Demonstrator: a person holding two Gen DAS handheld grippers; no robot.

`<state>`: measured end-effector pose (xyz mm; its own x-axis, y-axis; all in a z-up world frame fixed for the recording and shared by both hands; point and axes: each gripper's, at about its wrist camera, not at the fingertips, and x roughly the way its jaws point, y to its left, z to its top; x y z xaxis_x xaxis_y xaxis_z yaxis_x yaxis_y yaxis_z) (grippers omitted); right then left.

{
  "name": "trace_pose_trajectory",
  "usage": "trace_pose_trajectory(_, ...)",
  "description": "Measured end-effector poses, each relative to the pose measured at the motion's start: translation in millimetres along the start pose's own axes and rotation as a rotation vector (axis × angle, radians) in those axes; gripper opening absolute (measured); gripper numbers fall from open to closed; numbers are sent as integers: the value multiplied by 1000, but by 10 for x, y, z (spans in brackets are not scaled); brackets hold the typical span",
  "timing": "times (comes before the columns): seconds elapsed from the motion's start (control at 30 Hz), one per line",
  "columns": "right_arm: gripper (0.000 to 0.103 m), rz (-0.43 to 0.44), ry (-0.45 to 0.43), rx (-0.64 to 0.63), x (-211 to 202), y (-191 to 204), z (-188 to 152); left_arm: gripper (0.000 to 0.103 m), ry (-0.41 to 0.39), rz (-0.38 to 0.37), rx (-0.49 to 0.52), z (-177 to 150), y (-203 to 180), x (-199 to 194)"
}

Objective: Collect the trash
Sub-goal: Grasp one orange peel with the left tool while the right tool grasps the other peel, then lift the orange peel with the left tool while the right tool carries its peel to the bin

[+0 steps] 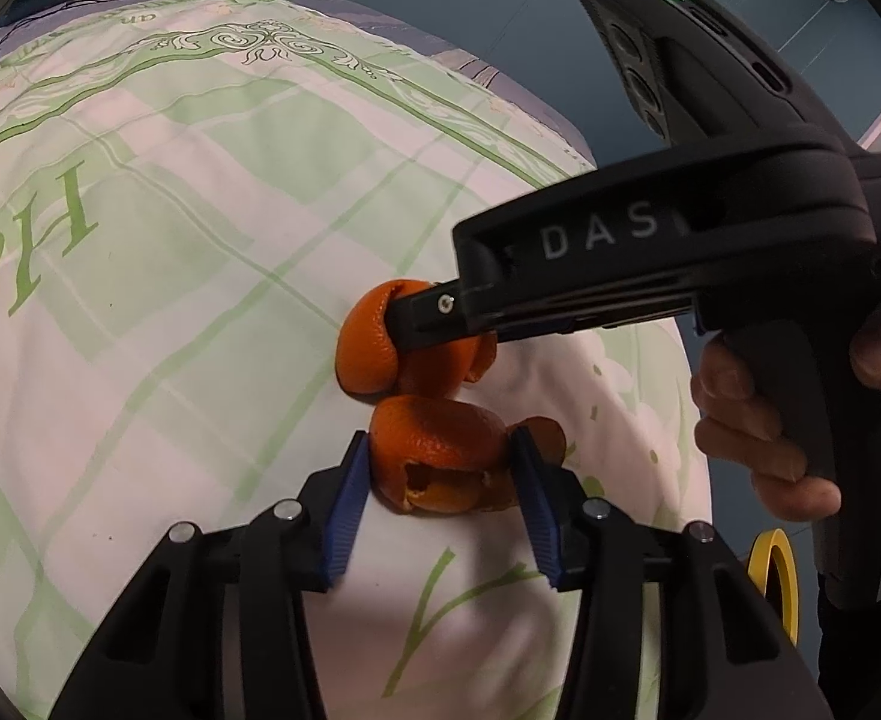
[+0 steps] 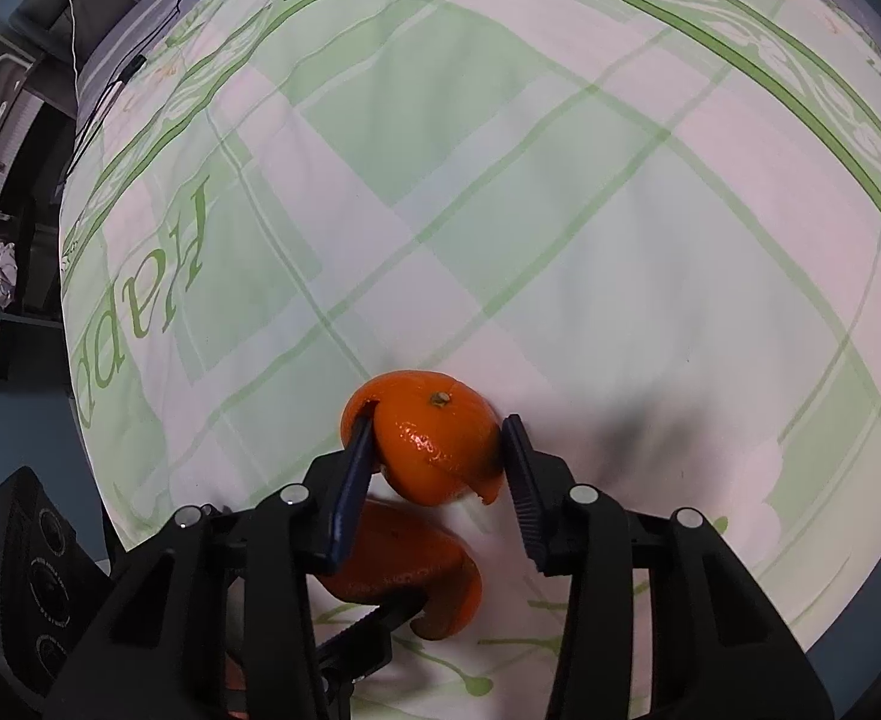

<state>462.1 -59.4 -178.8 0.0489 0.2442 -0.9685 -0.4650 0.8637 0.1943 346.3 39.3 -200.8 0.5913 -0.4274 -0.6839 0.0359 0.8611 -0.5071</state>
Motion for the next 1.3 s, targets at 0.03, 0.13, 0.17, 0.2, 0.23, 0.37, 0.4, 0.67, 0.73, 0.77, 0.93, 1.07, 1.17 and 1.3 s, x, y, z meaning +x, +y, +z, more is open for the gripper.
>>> trace_pose_trajectory(0.03, 35, -6, -2, -5, 3, 11, 5, 43, -1, 1, 2, -7, -3, 0)
trace_pose_trajectory(0.13, 30, -9, -19, -7, -5, 35, 7, 42, -2, -3, 3, -5, 3, -8)
trace_pose_trajectory(0.17, 29, -7, -26, -5, -11, 35, 7, 42, -1, -5, 3, -2, 4, -9)
trace_pose_trajectory(0.2, 29, -5, -35, 1, -17, 27, 11, 41, -1, -7, 3, -1, 7, -16)
trace_pose_trajectory(0.23, 29, -2, -40, 6, -21, 17, 14, 41, 0, -10, 2, -3, 20, -33)
trace_pose_trajectory(0.37, 28, 4, -72, 30, -70, -34, 32, 40, 1, -19, -3, -10, 30, -82)
trace_pose_trajectory(0.4, 28, 5, -83, 40, -92, -56, 36, 40, 0, -22, -1, -10, 24, -101)
trace_pose_trajectory(0.67, 27, 53, -191, 116, -364, -221, 102, 40, -21, -43, 35, -60, -100, -267)
trace_pose_trajectory(0.73, 27, 74, -233, 133, -512, -259, 83, 40, -45, -34, 61, -72, -159, -355)
trace_pose_trajectory(0.77, 27, 85, -252, 141, -580, -275, 74, 40, -60, -29, 75, -73, -190, -406)
trace_pose_trajectory(0.93, 27, 107, -356, 191, -967, -395, -88, 40, -127, -4, 136, -116, -347, -756)
trace_pose_trajectory(1.07, 27, 112, -417, 213, -1227, -475, -315, 40, -185, 19, 180, -132, -512, -1081)
trace_pose_trajectory(1.17, 27, 118, -457, 225, -1405, -514, -529, 40, -228, 14, 210, -121, -653, -1345)
trace_pose_trajectory(1.3, 27, 130, -517, 242, -1660, -571, -873, 40, -297, 14, 251, -175, -856, -1732)
